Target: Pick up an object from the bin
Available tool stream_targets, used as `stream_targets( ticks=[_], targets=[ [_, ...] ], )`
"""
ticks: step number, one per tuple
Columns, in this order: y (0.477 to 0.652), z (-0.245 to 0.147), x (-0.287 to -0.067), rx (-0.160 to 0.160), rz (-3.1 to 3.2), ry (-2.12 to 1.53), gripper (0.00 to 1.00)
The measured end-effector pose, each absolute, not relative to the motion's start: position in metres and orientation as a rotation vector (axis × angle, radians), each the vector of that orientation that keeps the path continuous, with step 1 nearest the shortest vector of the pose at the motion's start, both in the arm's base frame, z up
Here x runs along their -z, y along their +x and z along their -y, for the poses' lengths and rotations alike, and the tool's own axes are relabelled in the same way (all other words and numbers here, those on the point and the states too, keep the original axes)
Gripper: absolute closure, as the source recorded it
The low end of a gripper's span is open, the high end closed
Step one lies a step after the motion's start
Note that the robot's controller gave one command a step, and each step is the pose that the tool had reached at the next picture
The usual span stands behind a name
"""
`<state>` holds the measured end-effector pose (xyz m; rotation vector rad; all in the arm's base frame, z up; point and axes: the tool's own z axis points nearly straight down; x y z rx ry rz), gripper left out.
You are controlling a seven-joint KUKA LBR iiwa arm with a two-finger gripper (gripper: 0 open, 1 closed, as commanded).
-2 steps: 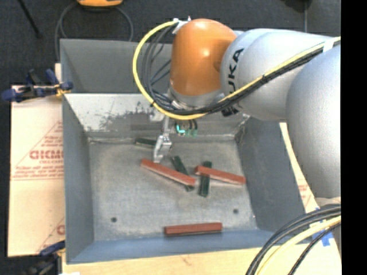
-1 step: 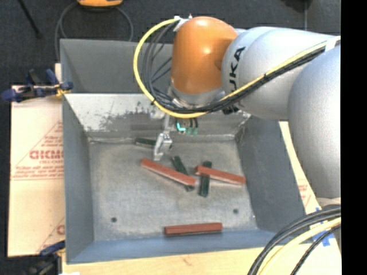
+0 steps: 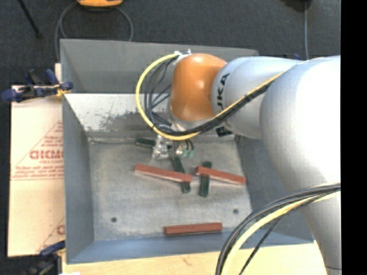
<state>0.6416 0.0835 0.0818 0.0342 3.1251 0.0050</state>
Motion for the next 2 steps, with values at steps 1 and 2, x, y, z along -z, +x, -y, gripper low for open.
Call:
stream_targets(
  ticks=[1,2],
  targets=[
    [0.6371,-0.0842,-0.0802,-0.002,-3.149,0.032,0.00],
    [0.6372,-0.0842,-0.0802,-0.003,-3.148,0.033,0.00]
  ],
)
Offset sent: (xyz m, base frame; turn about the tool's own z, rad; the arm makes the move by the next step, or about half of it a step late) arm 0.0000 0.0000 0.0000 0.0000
